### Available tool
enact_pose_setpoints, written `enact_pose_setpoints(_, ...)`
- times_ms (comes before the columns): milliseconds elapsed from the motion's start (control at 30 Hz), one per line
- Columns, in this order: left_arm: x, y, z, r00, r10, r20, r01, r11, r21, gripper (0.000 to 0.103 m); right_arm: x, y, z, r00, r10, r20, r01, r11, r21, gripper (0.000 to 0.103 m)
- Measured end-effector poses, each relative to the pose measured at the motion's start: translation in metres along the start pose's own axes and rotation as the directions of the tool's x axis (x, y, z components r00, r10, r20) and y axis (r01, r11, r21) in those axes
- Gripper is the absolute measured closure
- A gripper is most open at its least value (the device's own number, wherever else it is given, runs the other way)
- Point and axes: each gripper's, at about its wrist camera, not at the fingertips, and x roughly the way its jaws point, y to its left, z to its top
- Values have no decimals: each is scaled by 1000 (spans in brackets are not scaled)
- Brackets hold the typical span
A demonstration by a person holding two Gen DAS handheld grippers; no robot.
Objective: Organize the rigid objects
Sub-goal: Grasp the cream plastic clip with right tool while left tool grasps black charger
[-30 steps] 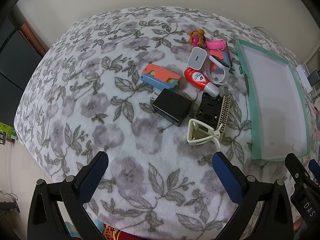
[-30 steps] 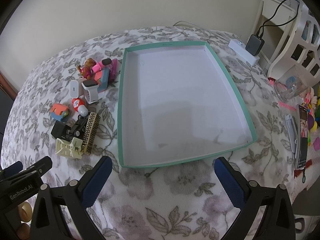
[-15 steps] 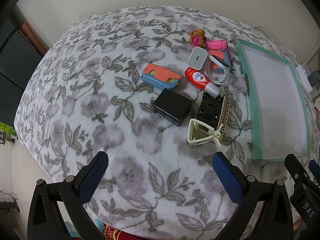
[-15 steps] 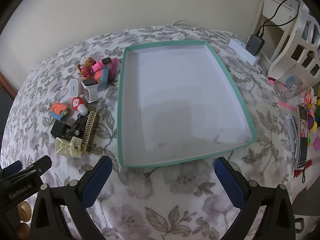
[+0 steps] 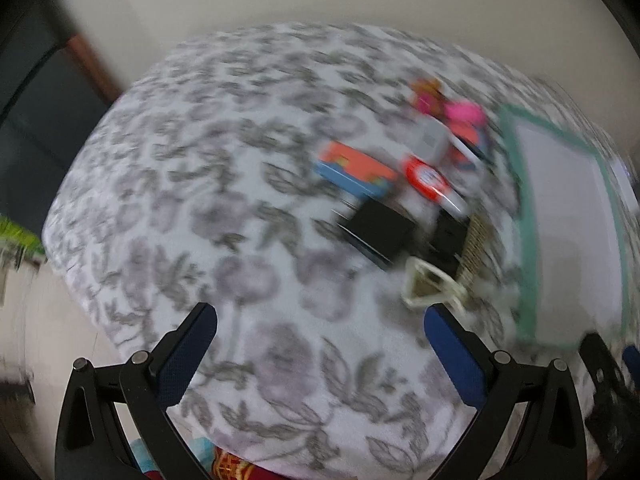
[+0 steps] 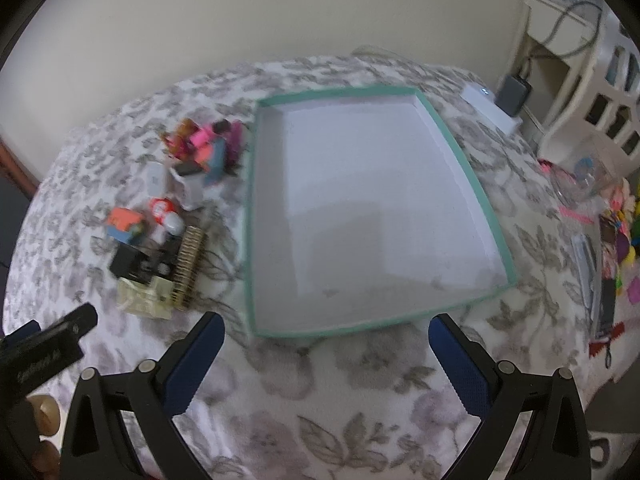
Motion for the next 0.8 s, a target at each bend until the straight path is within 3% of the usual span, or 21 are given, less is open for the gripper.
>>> enact_pose_setpoints(200, 13, 30, 12, 1000, 7, -30, -11, 988, -155, 0, 7, 34, 12, 991, 134, -26, -135, 990, -33, 0)
enact_pose_setpoints(400, 31, 53, 18, 996, 28, -83, -49, 962, -268, 0, 24, 76, 16, 984, 165, -70, -172, 980, -103, 0)
enact_pose_setpoints(567, 42, 66, 15, 988, 59, -144, -101, 948, -303, 0, 46, 99, 16, 972, 197, -129, -211, 971, -112, 1)
enact_pose_setpoints(800, 63, 78, 11, 973, 46, -226, -123, 932, -340, 0, 62, 128, 12, 962, 218, -167, -244, 957, -155, 2)
